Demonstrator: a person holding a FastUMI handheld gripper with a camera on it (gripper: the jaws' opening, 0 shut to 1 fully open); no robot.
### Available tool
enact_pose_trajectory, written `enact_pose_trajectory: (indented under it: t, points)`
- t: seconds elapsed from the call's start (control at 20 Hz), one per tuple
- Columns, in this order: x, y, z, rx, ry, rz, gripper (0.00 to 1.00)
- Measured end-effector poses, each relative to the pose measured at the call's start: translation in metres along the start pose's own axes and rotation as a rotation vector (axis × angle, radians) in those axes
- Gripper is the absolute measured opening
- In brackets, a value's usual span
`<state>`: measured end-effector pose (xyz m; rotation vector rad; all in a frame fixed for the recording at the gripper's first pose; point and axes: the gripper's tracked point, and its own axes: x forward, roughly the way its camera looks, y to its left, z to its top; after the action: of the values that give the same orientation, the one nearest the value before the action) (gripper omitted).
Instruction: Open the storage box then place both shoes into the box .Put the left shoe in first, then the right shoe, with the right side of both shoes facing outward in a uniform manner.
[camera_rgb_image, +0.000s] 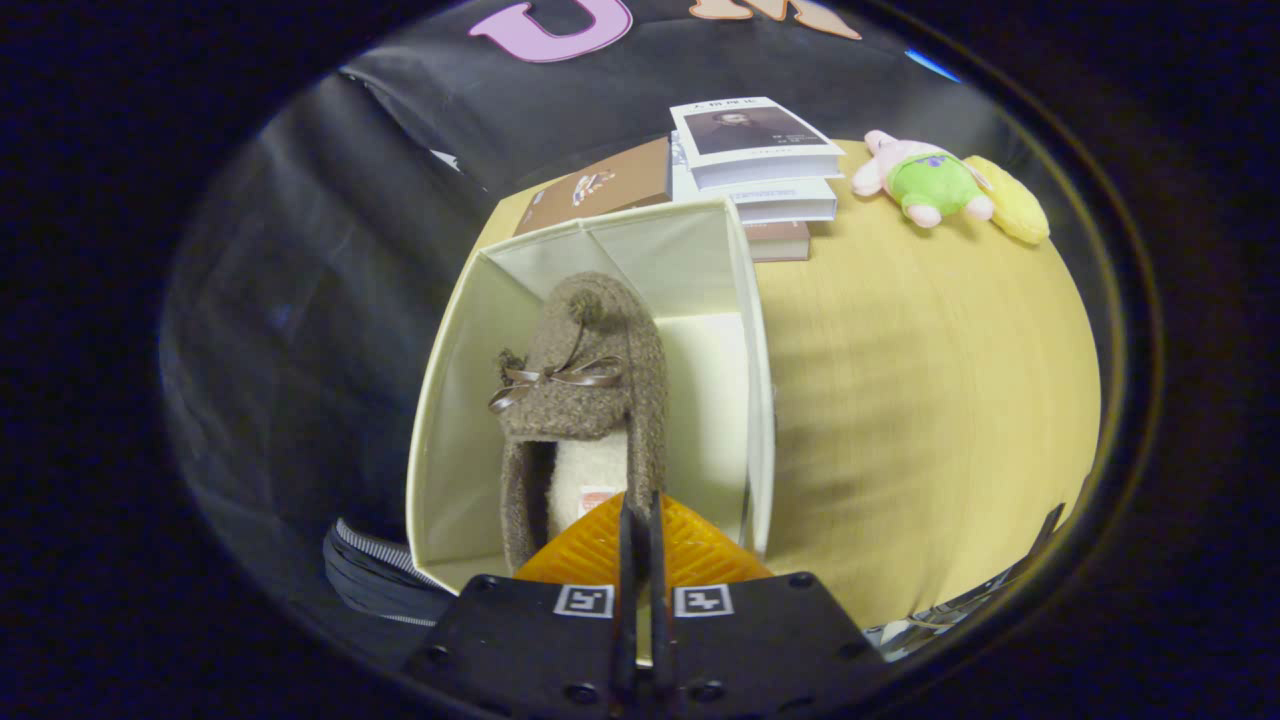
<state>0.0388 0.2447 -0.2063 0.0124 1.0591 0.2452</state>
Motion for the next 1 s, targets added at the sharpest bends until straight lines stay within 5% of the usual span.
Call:
enact_pose_trajectory:
  t: [0.05,0.3,0.5,1.0]
  points:
    - [-0.004,0.000,0.000,0.001,-0.002,0.005,0.12]
    - [-0.040,0.026,0.013,0.056,-0.072,0.174,0.61]
    - [-0.073,-0.003,0.034,0.065,-0.224,0.175,1.00]
    - [-0.176,-0.130,0.079,0.069,-0.685,-0.027,1.00]
